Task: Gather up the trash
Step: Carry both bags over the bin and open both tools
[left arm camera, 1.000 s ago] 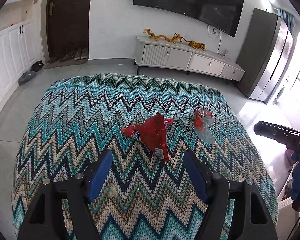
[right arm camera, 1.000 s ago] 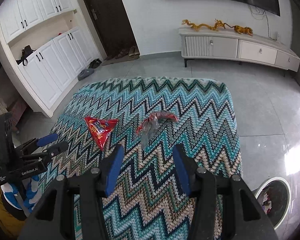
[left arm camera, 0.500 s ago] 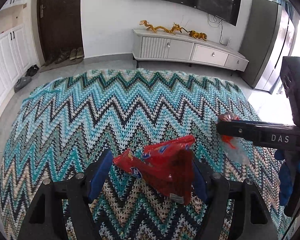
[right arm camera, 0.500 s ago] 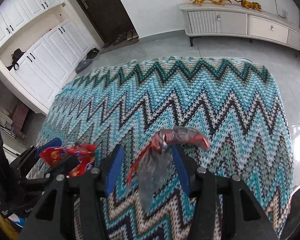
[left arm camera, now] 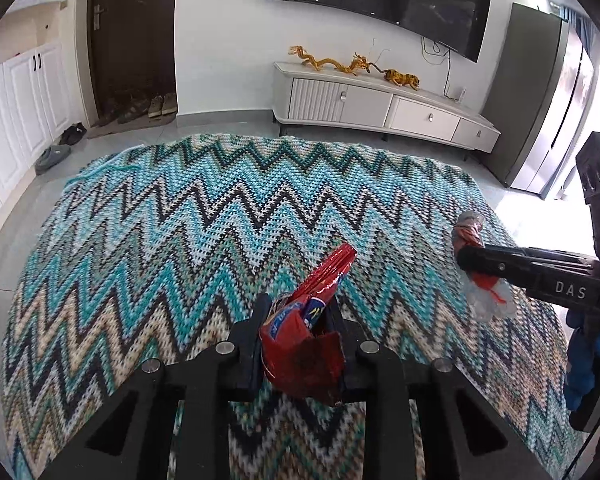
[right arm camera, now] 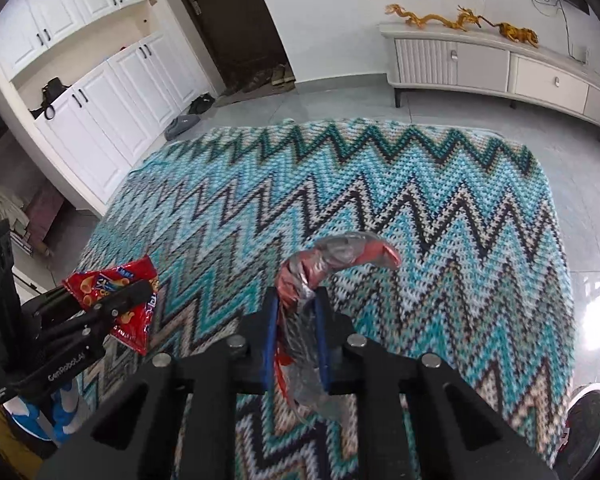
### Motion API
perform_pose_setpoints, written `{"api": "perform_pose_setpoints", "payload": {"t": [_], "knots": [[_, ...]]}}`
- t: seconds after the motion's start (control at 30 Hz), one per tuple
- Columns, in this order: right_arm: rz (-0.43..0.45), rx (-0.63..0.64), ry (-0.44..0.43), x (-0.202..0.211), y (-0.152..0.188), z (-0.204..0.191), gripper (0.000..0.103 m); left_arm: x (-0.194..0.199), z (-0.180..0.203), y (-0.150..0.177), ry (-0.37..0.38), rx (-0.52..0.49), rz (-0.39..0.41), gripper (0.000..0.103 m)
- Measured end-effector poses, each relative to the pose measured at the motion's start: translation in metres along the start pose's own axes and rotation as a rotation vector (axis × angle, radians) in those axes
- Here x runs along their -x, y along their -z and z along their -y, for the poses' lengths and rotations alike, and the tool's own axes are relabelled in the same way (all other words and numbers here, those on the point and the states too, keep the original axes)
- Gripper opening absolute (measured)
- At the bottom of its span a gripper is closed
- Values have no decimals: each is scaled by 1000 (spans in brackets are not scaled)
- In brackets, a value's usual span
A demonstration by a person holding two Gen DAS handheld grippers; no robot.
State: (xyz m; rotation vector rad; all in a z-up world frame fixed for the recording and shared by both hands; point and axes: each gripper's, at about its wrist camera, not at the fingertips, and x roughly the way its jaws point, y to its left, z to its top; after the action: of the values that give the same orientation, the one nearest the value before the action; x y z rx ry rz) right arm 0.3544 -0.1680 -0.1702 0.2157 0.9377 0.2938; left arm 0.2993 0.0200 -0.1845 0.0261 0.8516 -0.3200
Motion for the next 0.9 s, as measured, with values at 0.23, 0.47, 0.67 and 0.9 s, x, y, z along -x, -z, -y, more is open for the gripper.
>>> {"api": "perform_pose_setpoints", "payload": {"t": [0.23,0.47,0.67,0.9], "knots": [[62,57,6,75,26,-19,16,66,17,15,-57,-43,69,24],[135,64,49,150,59,-17,16,127,42,27,-115,-80,160,24],[173,78,87,196,84,-16,16,166,62,44,-151,-96,221,24],[229,84,110,234,104,-17,16,197,80,56,-173,-121,277,24]]}}
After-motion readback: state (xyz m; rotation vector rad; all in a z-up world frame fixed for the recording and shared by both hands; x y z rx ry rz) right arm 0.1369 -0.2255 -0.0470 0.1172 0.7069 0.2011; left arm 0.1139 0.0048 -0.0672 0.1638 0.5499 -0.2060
